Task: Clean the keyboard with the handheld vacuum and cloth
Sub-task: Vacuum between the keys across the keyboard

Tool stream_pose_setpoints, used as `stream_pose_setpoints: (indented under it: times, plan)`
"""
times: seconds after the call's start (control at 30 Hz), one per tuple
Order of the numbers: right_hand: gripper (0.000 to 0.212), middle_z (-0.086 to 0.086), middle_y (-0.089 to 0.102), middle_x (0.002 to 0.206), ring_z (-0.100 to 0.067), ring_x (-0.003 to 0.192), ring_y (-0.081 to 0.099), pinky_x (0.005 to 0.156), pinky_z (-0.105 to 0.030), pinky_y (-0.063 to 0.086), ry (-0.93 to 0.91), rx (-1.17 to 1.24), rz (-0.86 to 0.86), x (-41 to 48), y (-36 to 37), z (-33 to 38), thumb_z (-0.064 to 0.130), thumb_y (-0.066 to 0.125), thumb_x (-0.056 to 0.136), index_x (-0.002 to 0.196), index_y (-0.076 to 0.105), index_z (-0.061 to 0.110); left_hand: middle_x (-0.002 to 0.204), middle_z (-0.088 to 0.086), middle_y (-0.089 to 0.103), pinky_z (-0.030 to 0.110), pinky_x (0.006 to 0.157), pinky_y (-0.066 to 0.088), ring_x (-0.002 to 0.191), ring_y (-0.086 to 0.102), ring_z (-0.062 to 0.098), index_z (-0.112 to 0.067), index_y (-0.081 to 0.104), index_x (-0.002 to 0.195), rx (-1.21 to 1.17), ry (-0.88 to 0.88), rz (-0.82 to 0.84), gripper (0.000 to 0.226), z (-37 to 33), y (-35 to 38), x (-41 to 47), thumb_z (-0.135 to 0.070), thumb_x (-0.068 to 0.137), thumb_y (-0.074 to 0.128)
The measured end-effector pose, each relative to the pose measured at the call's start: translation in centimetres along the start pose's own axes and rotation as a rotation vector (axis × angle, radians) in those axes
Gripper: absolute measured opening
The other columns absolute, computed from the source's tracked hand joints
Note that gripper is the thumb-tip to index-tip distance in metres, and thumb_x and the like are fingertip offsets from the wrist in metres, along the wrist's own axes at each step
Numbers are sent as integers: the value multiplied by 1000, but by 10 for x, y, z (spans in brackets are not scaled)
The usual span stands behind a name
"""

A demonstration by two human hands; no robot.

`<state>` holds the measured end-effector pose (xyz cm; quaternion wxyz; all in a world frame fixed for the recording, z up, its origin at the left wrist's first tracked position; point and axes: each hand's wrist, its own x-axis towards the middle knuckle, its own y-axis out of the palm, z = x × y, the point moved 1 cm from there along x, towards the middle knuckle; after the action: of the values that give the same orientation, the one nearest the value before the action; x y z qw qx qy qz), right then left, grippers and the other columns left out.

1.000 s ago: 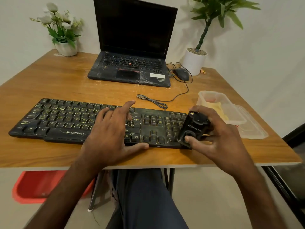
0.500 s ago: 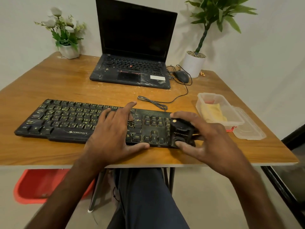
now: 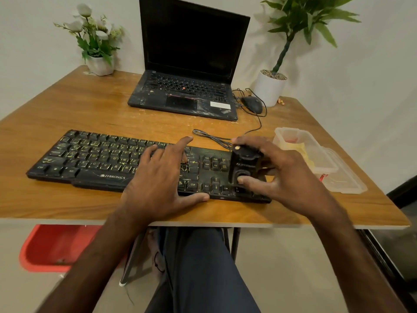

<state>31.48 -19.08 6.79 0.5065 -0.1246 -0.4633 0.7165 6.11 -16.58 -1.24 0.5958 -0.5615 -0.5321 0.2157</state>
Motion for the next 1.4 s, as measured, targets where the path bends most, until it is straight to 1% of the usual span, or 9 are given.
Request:
stream_pose_setpoints:
  times: [0.1, 0.17, 0.33, 0.53, 0.7, 0.87, 1.03, 1.23, 1.4]
  plan:
    - [70, 27, 58, 120, 0, 105, 61, 83, -21, 55, -12, -105, 138, -4, 6, 4, 31, 77, 84, 137, 39, 55, 121, -4, 55, 46, 118, 24, 114, 56, 21, -23, 2, 155, 14, -1, -6, 121, 0, 0, 1, -96, 66, 38]
    - [70, 23, 59, 125, 0, 104, 61, 82, -19, 53, -21, -121, 179, -4, 2, 7, 30, 77, 84, 138, 40, 54, 121, -4, 54, 46, 118, 24, 115, 56, 21, -24, 0, 155, 18, -4, -3, 121, 0, 1, 1, -96, 65, 37]
    - [67, 10, 62, 123, -8, 96, 63, 78, -31, 57, -45, -246, 103, 12, 7, 2, 31, 71, 89, 141, 35, 52, 120, -4, 55, 47, 117, 26, 114, 56, 22, -22, 3, 155, 15, 5, -11, 120, 0, 0, 0, -95, 66, 37]
    - [70, 12, 58, 130, -6, 105, 63, 80, -29, 59, 12, -64, 226, 6, -7, -1, 29, 78, 83, 135, 40, 56, 122, -4, 55, 48, 120, 26, 116, 55, 21, -23, 1, 155, 19, -1, 0, 121, 0, 1, 1, -96, 65, 36]
    - [69, 8, 64, 121, -10, 97, 65, 78, -33, 58, 5, -150, 50, 10, 7, -6, 27, 74, 87, 139, 37, 51, 120, -3, 56, 50, 117, 31, 113, 57, 23, -22, 5, 156, 16, 1, -25, 120, 2, 2, 1, -95, 66, 37]
    - [69, 15, 62, 123, -8, 102, 66, 81, -32, 60, 34, -56, 98, -7, -1, -6, 27, 78, 83, 136, 41, 53, 119, -5, 54, 49, 117, 29, 112, 57, 21, -22, 4, 156, 12, 3, -24, 121, 2, 2, 1, -96, 65, 37]
    - [68, 16, 63, 119, -5, 99, 67, 80, -37, 61, 120, -93, -63, -29, -14, -18, 29, 78, 81, 133, 42, 55, 118, -5, 54, 48, 116, 30, 109, 57, 20, -20, 6, 156, 27, 12, -41, 122, 3, 2, 1, -96, 66, 38]
    - [68, 14, 64, 119, -3, 103, 65, 81, -31, 60, 63, -57, -69, -29, 6, -7, 28, 77, 83, 136, 42, 52, 116, -4, 54, 50, 116, 31, 109, 58, 22, -20, 7, 156, 6, 15, -47, 120, 2, 2, 0, -94, 67, 40]
    - [70, 11, 66, 114, -5, 97, 68, 81, -33, 61, 173, -109, -247, -36, -9, -23, 18, 79, 82, 133, 43, 49, 115, -3, 55, 51, 114, 33, 107, 59, 23, -19, 11, 155, 10, 21, -72, 120, 2, 3, 0, -94, 67, 41]
